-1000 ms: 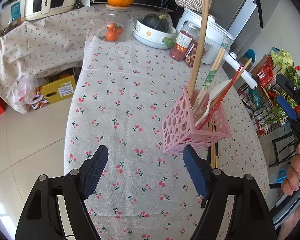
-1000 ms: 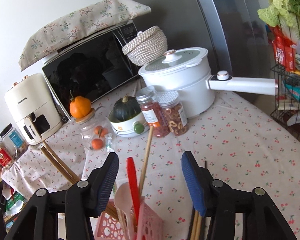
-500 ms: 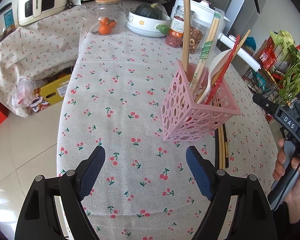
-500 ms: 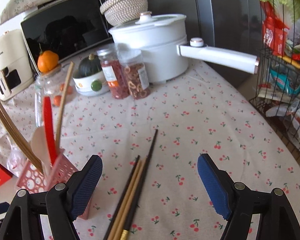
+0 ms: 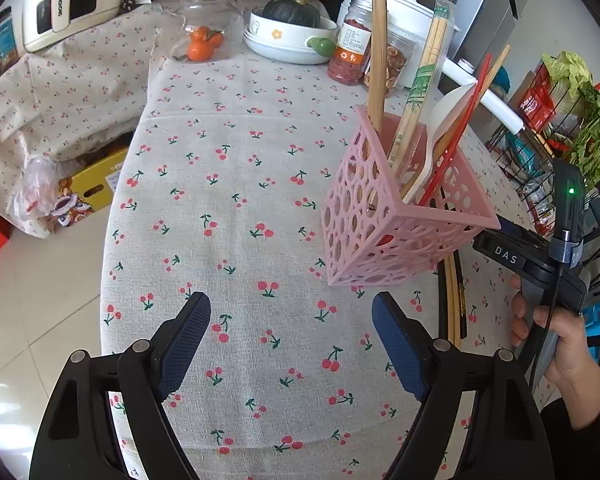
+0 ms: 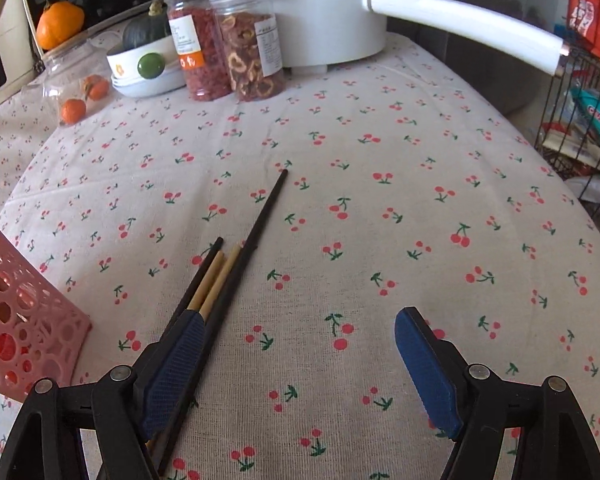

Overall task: Organize utensils
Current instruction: 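Move the right tool to the black chopstick and grasp it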

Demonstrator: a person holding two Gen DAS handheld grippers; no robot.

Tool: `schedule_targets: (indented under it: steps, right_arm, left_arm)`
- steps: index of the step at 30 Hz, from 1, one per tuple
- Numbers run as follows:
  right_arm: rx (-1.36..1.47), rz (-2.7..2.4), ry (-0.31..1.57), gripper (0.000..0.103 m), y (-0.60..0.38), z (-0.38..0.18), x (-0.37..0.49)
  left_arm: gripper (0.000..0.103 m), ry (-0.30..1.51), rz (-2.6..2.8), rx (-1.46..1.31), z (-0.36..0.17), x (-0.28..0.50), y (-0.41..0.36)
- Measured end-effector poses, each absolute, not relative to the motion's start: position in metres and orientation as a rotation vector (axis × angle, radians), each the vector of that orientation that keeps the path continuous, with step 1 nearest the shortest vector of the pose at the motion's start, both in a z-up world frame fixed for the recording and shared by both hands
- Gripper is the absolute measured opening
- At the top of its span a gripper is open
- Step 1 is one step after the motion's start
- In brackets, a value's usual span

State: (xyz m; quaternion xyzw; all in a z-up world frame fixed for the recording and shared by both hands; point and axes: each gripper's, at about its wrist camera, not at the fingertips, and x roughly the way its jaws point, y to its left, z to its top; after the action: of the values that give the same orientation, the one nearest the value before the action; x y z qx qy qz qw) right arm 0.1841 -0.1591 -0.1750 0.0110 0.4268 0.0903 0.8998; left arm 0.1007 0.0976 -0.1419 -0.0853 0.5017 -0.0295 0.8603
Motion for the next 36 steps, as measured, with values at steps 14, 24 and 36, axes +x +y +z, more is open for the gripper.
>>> schedule_targets:
  steps: [14, 24, 36]
  right_arm:
    - [-0.010, 0.194, 0.919, 0.075, -0.151, -0.182, 0.193]
    - [-0.079, 0.168, 0.991, 0.018, -0.158, -0.176, 0.211]
    - [0.120, 0.184, 1.226, 0.004, -0.220, -0.165, 0.186]
  left_arm:
    - [0.085, 1.057, -0.090, -0.158, -0.140, 0.093, 0.087]
    - [0.085, 1.048, -0.183, -0.097, -0.130, 0.077, 0.062]
    - [0.026, 1.110, -0.379, -0.084, -0.127, 0.066, -0.021]
